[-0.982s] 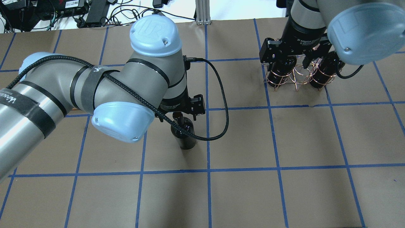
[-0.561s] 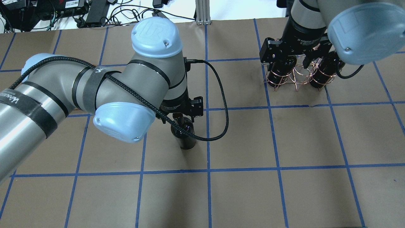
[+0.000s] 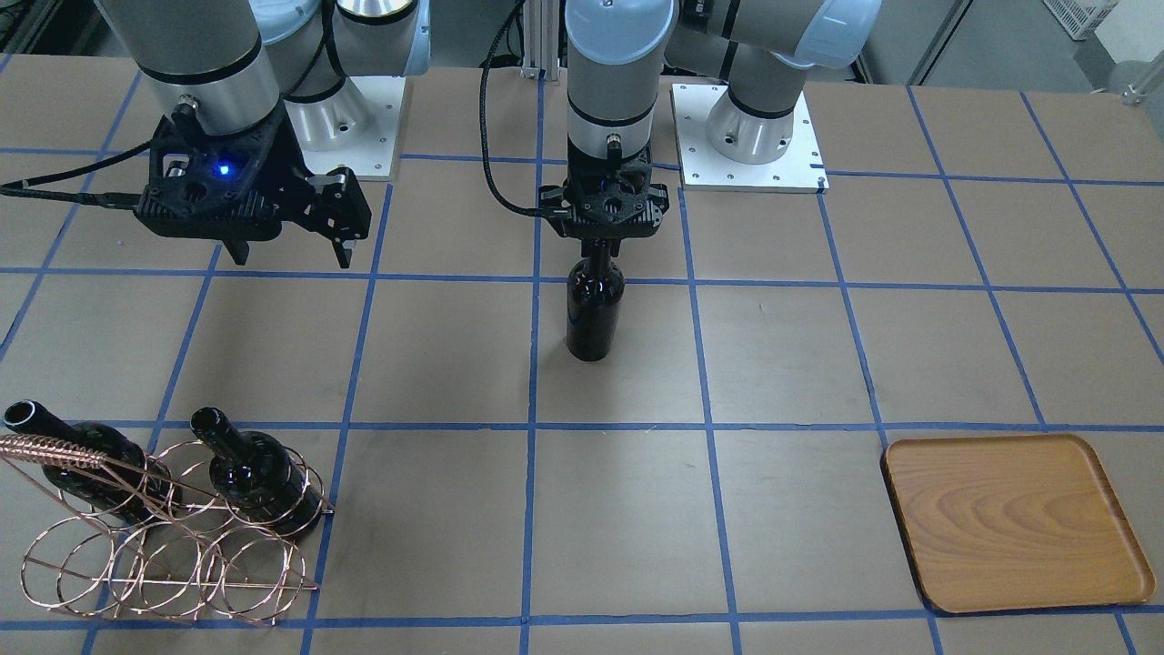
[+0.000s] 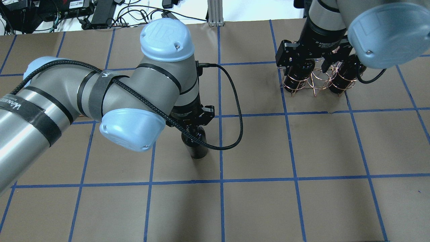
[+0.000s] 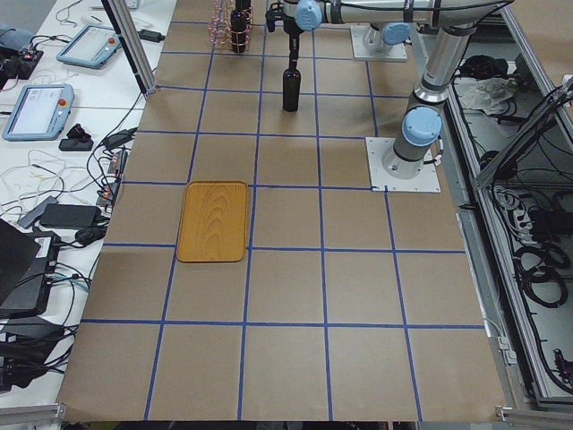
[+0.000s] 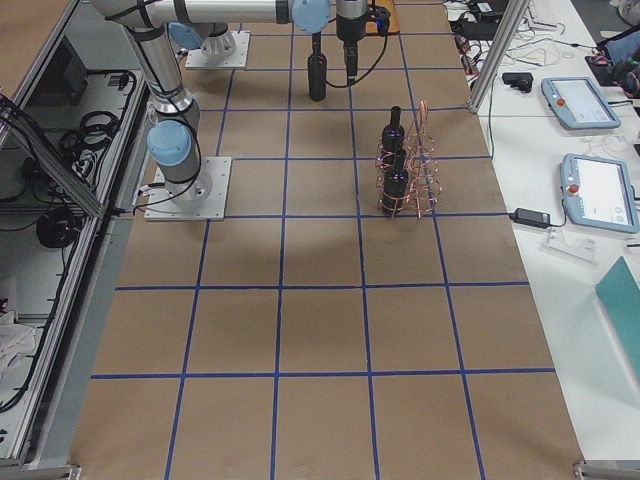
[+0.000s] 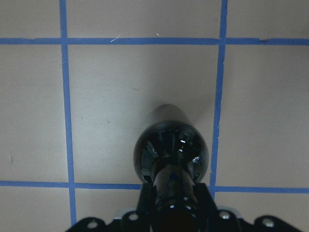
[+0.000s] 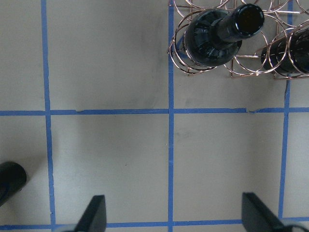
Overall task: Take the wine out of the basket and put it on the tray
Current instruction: 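Close the left gripper on the bottle neck and lift it, then carry the bottle with the left gripper over the wooden tray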
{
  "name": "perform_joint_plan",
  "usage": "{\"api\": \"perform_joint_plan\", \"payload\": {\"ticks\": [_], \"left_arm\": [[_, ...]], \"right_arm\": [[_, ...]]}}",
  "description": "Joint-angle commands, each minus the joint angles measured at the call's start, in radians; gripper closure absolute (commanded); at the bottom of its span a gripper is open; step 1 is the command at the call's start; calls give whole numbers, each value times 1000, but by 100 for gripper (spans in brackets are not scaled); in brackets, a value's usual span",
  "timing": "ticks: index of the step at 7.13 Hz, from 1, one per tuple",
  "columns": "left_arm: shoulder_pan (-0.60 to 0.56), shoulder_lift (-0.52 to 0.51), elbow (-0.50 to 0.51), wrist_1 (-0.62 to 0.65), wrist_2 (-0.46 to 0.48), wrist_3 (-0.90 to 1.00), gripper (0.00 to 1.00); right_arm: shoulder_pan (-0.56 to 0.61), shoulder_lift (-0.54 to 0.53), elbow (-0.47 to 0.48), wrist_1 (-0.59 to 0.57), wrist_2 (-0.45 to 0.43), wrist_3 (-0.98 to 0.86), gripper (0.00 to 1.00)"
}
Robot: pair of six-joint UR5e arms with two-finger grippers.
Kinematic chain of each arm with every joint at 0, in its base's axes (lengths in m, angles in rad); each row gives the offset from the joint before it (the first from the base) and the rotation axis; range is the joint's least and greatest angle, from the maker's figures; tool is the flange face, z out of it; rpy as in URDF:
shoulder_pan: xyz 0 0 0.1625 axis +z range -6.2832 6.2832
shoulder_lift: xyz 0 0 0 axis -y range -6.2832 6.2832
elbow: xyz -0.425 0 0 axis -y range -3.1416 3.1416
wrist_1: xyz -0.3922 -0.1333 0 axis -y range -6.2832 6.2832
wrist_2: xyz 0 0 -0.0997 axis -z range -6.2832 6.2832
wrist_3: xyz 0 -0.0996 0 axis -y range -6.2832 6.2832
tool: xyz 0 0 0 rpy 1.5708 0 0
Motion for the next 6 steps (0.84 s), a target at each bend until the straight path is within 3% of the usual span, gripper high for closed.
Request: {"api": "perform_joint_plan", "payload": {"ticks": [1,2,4,6], "left_arm": [[1,24,3,1,2,5,100],[22,55,43,-3,24,65,100],[159,90,174,-144,26,234,100],[258,110,242,-222,34,331,100]], "right_arm": [[-1,0,0,0,0,-1,0],[-1,-1,0,0,0,1,0],[-1,-1,0,-1,0,1,0],[-1,-1,0,-4,0,1,0]]}}
